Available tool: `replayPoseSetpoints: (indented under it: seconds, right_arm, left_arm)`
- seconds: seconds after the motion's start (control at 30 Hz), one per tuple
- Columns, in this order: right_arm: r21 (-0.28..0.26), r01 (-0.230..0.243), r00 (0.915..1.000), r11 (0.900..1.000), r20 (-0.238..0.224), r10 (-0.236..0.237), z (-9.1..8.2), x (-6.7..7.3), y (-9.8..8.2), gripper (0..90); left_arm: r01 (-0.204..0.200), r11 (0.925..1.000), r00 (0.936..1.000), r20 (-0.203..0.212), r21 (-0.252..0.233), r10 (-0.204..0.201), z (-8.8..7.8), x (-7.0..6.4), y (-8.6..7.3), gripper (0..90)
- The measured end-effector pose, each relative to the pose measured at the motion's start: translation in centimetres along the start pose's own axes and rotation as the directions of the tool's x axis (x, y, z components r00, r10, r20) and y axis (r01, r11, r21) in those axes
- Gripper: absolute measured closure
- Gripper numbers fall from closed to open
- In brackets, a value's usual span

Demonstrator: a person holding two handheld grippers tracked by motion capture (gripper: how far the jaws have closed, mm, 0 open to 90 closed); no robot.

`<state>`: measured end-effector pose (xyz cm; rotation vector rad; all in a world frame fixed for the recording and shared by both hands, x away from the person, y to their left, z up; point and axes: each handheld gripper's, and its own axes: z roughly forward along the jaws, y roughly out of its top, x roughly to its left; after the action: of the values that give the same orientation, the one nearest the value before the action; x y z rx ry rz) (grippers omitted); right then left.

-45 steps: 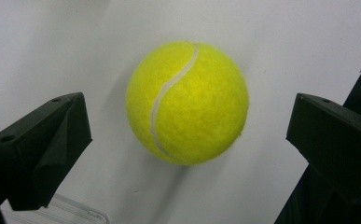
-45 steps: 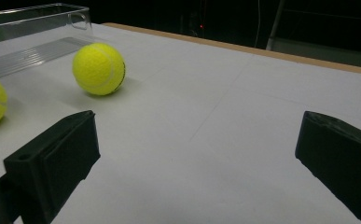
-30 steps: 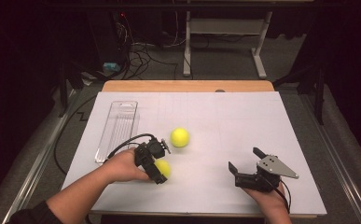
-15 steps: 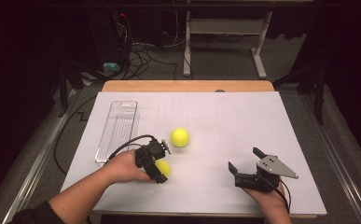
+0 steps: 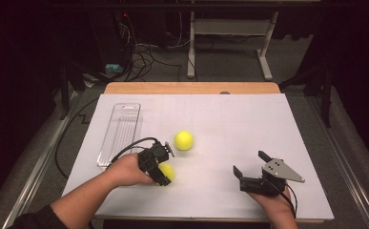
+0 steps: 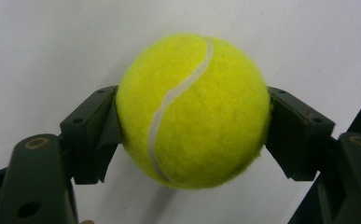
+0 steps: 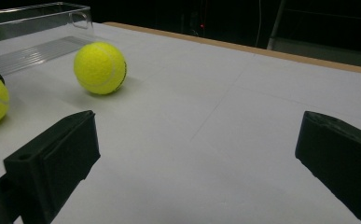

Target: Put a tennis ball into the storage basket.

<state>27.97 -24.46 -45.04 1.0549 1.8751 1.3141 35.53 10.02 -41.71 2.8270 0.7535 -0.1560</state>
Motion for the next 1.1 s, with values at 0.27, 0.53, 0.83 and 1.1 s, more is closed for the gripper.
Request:
replayPoseSetpoints:
  seconds: [0.27,0.53,0.83,1.1]
  right_arm:
    - [0.001,0.000,1.0000,1.000,0.000,0.000,0.0,0.0,0.0,0.0]
    - [0.000,0.000,1.0000,1.000,0.001,0.000,0.0,0.0,0.0,0.0]
    - [0.000,0.001,1.0000,1.000,0.001,-0.001,0.0,0.0,0.0,0.0]
    - [-0.002,0.003,1.0000,1.000,0.000,-0.003,0.0,0.0,0.0,0.0]
  left_arm:
    - [0.001,1.0000,0.9999,-0.013,-0.001,-0.001,0.0,-0.2,0.0,26.4]
    - [0.002,0.9998,0.9996,-0.028,-0.019,-0.003,-0.4,-0.3,0.1,26.8]
    - [0.003,0.9996,0.9999,-0.012,-0.027,-0.003,-1.2,-0.2,-0.1,26.8]
    - [-0.016,0.9997,0.9995,-0.027,-0.020,0.015,-2.1,-0.6,0.0,26.8]
